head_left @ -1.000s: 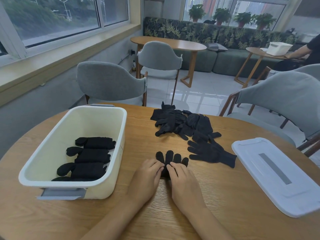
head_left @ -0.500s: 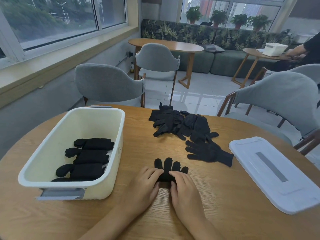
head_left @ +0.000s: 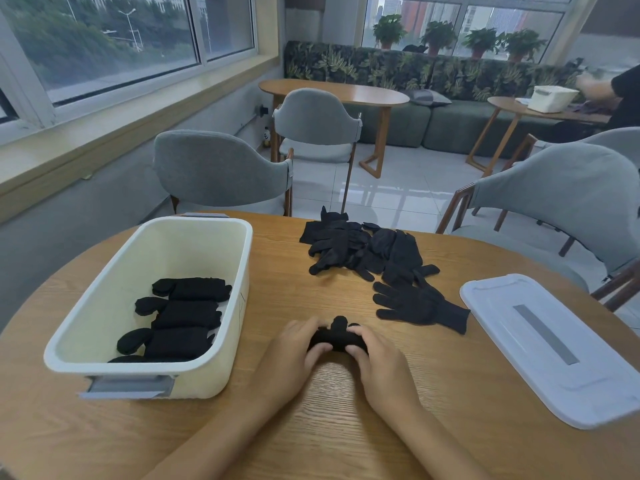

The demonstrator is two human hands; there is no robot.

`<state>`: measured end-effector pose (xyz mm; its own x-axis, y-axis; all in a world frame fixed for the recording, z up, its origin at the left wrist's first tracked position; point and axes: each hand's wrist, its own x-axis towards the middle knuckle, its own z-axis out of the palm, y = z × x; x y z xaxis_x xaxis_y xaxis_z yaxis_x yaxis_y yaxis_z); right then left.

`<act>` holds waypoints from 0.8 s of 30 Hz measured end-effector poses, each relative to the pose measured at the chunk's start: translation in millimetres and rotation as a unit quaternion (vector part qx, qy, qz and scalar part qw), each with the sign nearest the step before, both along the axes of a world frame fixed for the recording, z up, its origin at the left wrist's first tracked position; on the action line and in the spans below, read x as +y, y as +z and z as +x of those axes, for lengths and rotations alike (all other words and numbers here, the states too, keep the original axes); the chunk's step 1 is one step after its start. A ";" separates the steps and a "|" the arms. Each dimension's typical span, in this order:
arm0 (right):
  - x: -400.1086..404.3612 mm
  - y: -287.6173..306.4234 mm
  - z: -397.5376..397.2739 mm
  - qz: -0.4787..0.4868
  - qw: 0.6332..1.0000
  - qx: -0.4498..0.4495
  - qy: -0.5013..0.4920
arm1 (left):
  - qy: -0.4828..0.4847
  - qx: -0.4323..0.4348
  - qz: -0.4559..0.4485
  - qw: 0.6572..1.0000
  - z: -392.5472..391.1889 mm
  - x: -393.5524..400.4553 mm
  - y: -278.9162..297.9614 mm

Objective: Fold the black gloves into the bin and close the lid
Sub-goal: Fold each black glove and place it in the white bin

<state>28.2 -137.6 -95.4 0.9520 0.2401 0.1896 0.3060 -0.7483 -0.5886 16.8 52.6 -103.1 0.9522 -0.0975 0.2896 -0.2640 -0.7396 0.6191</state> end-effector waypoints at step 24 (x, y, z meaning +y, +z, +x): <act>20.6 54.5 80.0 -0.219 0.934 0.280 -0.028 | -0.067 0.280 0.161 0.944 85.6 -15.1 56.8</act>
<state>108.2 -117.0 -40.9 0.8862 0.1244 -0.4464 -0.0055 -0.9604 -0.2785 102.4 37.5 -46.3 0.9204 -0.2249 -0.3198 -0.0668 -0.8964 0.4382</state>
